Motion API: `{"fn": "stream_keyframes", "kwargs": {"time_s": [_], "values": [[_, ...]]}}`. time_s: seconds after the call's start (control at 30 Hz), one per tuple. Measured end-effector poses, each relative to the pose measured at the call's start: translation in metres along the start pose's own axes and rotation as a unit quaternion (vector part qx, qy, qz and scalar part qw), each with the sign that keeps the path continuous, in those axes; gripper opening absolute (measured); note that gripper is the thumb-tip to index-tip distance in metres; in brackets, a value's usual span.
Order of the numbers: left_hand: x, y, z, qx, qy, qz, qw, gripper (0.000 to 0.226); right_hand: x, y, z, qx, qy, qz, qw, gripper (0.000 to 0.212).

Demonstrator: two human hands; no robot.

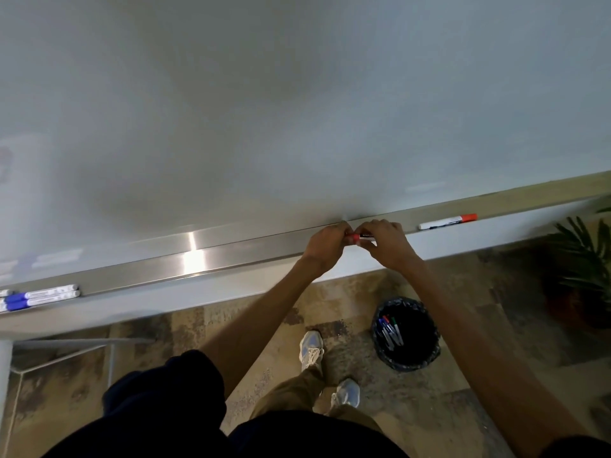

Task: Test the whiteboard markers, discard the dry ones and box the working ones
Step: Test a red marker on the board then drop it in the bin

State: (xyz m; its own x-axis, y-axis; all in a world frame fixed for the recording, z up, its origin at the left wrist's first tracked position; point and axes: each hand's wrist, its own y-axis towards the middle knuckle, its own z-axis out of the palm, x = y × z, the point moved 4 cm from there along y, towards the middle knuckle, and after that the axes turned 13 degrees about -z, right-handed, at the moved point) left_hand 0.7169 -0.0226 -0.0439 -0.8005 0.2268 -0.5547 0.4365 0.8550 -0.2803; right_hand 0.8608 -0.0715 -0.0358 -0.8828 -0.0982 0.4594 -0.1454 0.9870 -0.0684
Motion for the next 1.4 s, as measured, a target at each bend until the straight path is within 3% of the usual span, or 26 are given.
{"fn": "stream_keyframes", "kwargs": {"time_s": [0.37, 0.53, 0.9, 1.0, 1.13, 1.23, 1.4], "values": [[0.015, -0.048, -0.028, -0.008, 0.036, 0.056, 0.998, 0.029, 0.056, -0.020, 0.001, -0.030, -0.033, -0.105, 0.993, 0.028], [0.020, -0.076, -0.040, -0.026, 0.029, 0.077, 0.996, 0.029, 0.079, -0.032, -0.004, -0.043, -0.125, -0.138, 0.982, 0.031], [0.018, -0.135, -0.076, -0.124, 0.051, 0.131, 0.982, 0.021, 0.119, -0.042, -0.018, 0.000, -0.174, -0.176, 0.969, 0.042], [0.027, -0.146, -0.096, -0.165, 0.052, 0.121, 0.978, 0.018, 0.118, -0.050, -0.028, -0.044, -0.151, -0.168, 0.973, 0.051], [0.037, -0.156, -0.128, -0.228, 0.002, 0.045, 0.973, 0.022, 0.131, -0.056, -0.050, -0.150, -0.094, -0.167, 0.970, 0.061], [0.021, -0.167, -0.148, -0.266, -0.037, 0.019, 0.963, 0.023, 0.159, -0.048, -0.070, -0.185, -0.046, -0.154, 0.970, 0.058], [-0.017, -0.184, -0.185, -0.336, -0.089, 0.060, 0.936, 0.021, 0.210, -0.038, -0.116, -0.265, 0.064, -0.153, 0.950, 0.039]]}}
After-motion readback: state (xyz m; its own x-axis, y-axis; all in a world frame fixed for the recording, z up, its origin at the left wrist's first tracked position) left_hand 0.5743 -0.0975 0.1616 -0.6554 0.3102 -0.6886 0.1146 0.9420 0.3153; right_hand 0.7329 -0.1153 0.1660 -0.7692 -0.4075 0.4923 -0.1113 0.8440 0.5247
